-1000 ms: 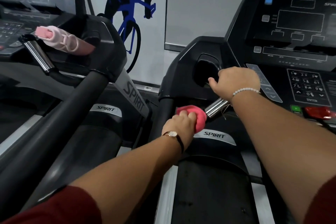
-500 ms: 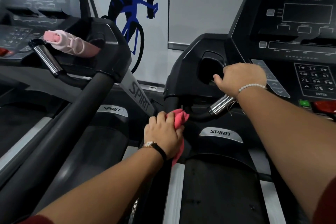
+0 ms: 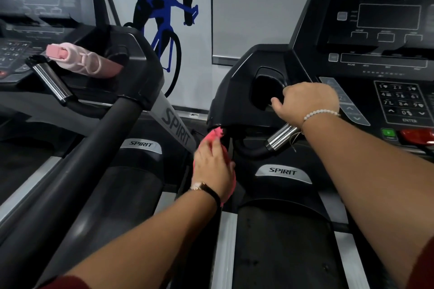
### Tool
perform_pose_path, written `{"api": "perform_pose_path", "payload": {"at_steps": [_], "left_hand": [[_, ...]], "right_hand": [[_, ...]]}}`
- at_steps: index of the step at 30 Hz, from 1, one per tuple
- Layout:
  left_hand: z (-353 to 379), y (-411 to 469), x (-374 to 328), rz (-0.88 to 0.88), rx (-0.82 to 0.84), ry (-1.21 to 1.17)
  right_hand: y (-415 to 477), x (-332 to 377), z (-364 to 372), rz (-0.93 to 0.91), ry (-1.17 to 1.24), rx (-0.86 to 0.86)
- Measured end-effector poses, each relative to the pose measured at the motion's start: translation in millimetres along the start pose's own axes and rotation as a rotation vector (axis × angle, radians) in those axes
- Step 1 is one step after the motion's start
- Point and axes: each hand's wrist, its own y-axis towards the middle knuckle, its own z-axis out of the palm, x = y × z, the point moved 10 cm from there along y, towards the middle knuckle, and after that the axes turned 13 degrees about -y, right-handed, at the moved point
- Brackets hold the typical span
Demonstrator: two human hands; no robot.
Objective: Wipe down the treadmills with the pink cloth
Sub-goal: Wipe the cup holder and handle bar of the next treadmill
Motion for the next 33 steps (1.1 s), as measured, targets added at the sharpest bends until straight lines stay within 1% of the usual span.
{"api": "perform_pose_path", "payload": {"at_steps": [2,4,8,12,15,17,19,20,21,22,23,25,27,28,29,31,33], "left_hand": [[5.6,-5.8,0.5,-0.008,0.036,-0.026],[11.1,0.2,8.1,-0.078,0.106,-0.029],[21.8,12.5,16.4,-0.189,0.237,0.058],[21.9,20.8,25.8,-0.322,0.255,0.028],[16.4,21.3,23.7,-0.353,0.207,0.021],[8.6,20.9,17.5,-0.297,0.106,0.086],[1.6,20.1,2.1,-0.117,-0.025,0.171],[0.8,17.9,-6.0,-0.013,-0.065,0.191],[0.6,15.4,-13.0,0.078,-0.088,0.189],[0.3,14.3,-15.7,0.126,-0.091,0.167],[1.3,14.9,-16.4,0.134,-0.061,0.137],[4.7,19.6,-12.5,0.091,-0.007,0.074],[5.7,18.9,-8.6,0.048,-0.014,0.049],[8.4,14.5,-7.8,0.058,-0.029,0.085],[10.8,8.2,-10.0,0.106,-0.054,0.147],[23.0,-1.8,-9.9,0.158,-0.049,0.312],[41.7,-0.4,4.8,0.096,0.070,0.430]], "right_hand": [[-0.3,-0.4,-0.2,0.005,0.002,0.001],[-0.3,0.1,0.0,0.005,-0.001,0.005],[-0.1,-0.9,0.8,0.008,-0.005,0.012],[-1.1,-0.3,0.5,0.005,0.014,0.010],[-1.8,-0.4,-0.3,0.006,0.019,0.012],[-2.3,-0.6,-0.3,0.006,0.025,0.017],[-2.5,-1.0,-1.0,0.004,0.026,0.016],[-2.4,-1.1,-1.6,0.004,0.026,0.017],[-2.6,-1.1,-1.6,0.005,0.028,0.016],[-2.6,-1.3,-1.8,0.007,0.031,0.014],[-2.8,-1.3,-1.6,0.010,0.035,0.013],[-3.1,-1.4,-1.8,0.012,0.038,0.008],[-3.1,-1.8,-2.2,0.009,0.034,0.002],[-3.2,-1.7,-2.6,0.006,0.035,0.000],[-3.5,-0.9,-2.6,0.004,0.037,0.000],[-3.2,-1.3,-2.7,0.004,0.034,0.001],[-2.7,-1.9,-3.1,0.003,0.026,0.002]]}}
